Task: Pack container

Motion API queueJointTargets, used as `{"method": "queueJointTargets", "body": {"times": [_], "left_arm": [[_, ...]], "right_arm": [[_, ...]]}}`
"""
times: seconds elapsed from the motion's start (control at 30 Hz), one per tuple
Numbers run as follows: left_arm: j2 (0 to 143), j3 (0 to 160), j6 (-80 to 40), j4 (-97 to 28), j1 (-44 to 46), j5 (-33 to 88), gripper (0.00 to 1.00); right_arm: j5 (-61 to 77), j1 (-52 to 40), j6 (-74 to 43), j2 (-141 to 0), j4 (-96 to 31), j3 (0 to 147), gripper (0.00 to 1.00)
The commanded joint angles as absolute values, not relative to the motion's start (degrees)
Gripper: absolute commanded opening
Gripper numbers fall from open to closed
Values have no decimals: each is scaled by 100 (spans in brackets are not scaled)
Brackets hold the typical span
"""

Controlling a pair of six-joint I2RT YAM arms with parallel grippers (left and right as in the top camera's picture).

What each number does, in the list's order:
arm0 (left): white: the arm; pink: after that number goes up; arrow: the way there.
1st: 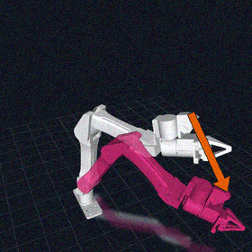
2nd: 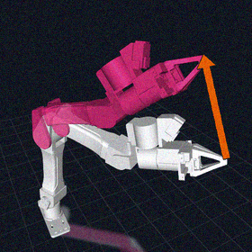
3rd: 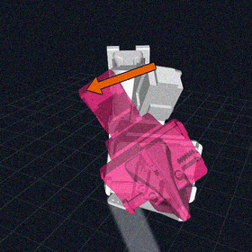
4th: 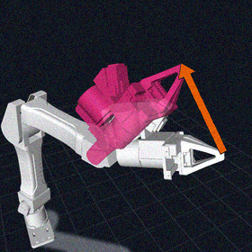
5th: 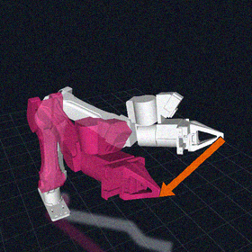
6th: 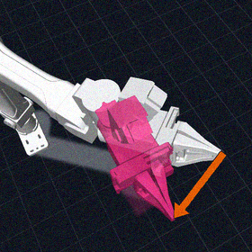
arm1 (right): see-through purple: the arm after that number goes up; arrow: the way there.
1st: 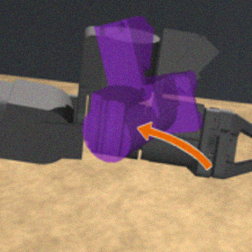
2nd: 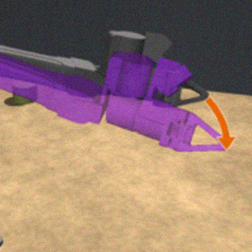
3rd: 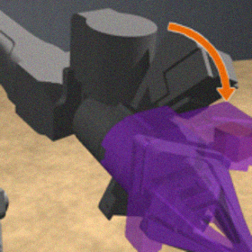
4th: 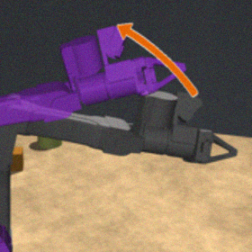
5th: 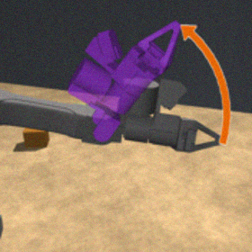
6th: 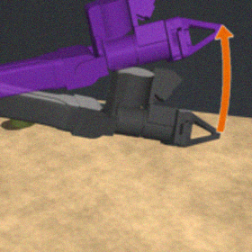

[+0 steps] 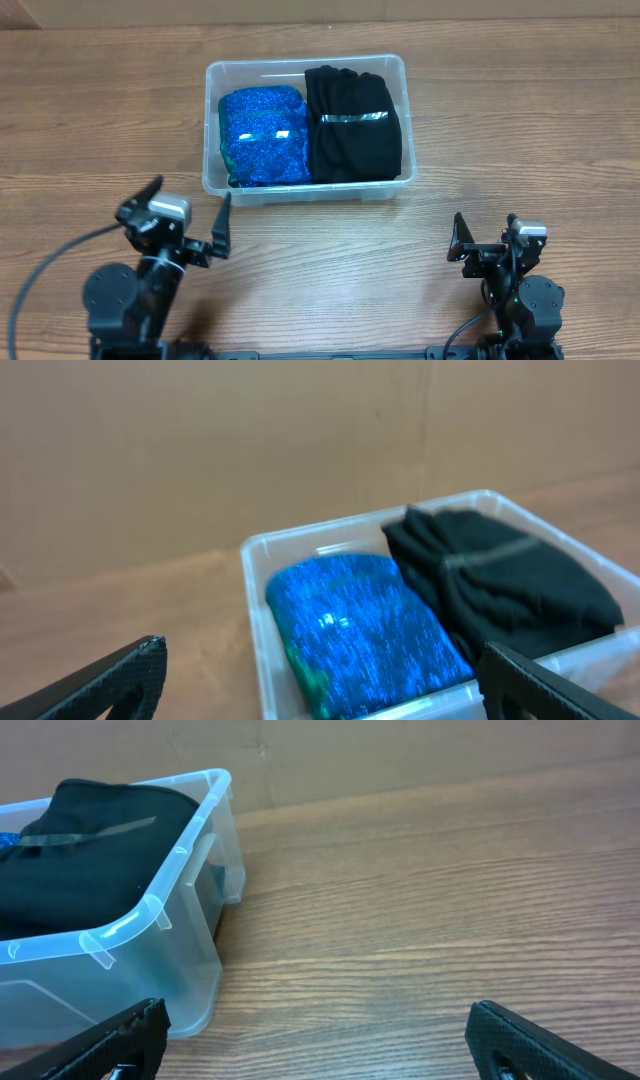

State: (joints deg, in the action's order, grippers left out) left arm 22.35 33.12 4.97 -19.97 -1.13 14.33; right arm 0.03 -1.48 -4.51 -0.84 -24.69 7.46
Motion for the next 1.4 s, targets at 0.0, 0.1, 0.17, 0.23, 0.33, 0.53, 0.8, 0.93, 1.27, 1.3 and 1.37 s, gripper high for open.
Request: {"method": "queueJointTargets", "body": {"times": [0.0, 0.1, 0.17, 0.23, 0.33, 0.53, 0.8, 0.93, 1.27, 1.3, 1.37], "left_arm": [[1566, 2405, 123, -1616, -27, 1612, 100], [1120, 1870, 126, -1409, 34, 1601, 100], [873, 1605, 128, -1321, 36, 1586, 100], [635, 1365, 123, -1278, 36, 1487, 100], [370, 1083, 123, -1267, 36, 1485, 100], [19, 395, 126, -604, 38, 1485, 100], [27, 32, 128, -294, 40, 1485, 100], [27, 32, 128, -294, 40, 1485, 100], [27, 32, 126, -294, 40, 1485, 100], [27, 32, 128, -294, 40, 1485, 100], [27, 32, 128, -294, 40, 1485, 100]], "right_arm": [[32, -121, -491, -16, -2449, 716, 100], [32, -121, -491, -16, -2449, 716, 100], [32, -121, -491, -16, -2449, 716, 100], [32, -121, -491, -16, -2449, 716, 100], [32, -121, -491, -16, -2449, 716, 100], [32, -121, -491, -16, -2449, 716, 100], [32, -121, -491, -16, -2449, 716, 100], [32, -121, -491, -16, -2449, 716, 100], [32, -121, -491, -16, -2449, 716, 100], [30, -121, -491, -16, -2449, 716, 100], [32, -121, -491, -16, -2449, 716, 100]]}}
